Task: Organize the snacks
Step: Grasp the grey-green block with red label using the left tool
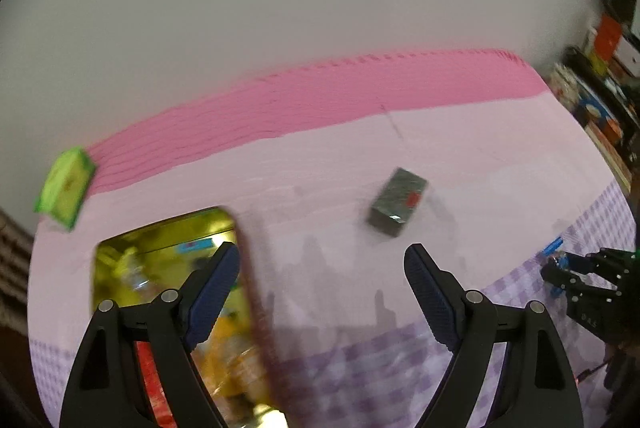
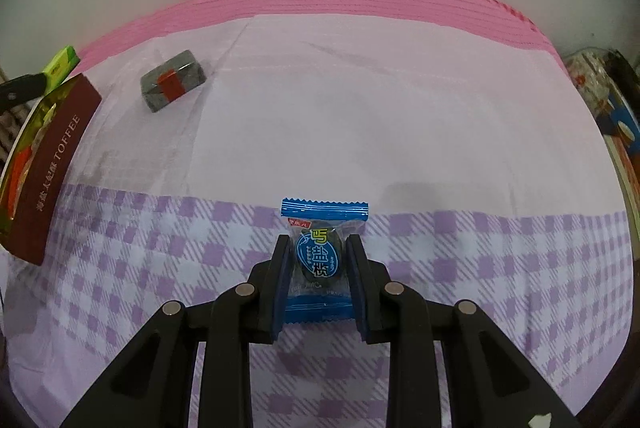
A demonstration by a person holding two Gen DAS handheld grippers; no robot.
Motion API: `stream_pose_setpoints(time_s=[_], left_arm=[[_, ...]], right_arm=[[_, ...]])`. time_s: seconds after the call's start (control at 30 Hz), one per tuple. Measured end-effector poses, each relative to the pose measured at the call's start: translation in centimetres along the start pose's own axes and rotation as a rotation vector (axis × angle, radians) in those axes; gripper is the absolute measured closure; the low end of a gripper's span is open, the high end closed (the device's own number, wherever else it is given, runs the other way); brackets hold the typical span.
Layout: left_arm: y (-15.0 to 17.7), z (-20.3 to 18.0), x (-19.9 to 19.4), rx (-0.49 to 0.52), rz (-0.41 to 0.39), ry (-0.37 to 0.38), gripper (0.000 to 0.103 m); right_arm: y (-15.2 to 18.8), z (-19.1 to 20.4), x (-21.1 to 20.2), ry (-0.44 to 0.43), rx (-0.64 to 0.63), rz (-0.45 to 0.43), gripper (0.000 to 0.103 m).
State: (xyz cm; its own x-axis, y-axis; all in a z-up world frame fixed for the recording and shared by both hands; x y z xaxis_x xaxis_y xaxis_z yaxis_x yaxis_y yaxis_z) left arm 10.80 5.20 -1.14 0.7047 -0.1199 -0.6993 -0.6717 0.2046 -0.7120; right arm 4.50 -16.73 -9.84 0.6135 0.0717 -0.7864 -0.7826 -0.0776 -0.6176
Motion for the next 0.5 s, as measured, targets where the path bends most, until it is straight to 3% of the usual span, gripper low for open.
stream_pose_setpoints(time_s=[0.27,0.5], left_arm=[[-0.2,-3.1,6.6,0.073,0.079,0.034,0.019],[-0.2,-4.9,10.6,0.066,0.146,0.083,0.02]], right_arm=[[-0.7,-0.7,0.6,0.012,-0.018,-0.009,0.078],[-0.8,-1.2,0.6,-0.011,0.022,-0.004,0.077]])
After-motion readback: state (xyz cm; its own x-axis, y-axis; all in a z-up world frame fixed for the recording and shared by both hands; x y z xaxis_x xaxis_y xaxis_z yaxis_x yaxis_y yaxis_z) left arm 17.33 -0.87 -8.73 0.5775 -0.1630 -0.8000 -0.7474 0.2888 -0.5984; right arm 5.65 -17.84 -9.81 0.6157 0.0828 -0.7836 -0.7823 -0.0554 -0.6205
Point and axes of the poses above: each gripper's, at about its wrist camera, not at the fingertips, and x roughly the way its jaws point, z to its left, y to its underside, the point moved 5 cm from there along x, roughly the way its jaws point, and after that the axes turned 9 degrees about -z, right-handed, at the moved point
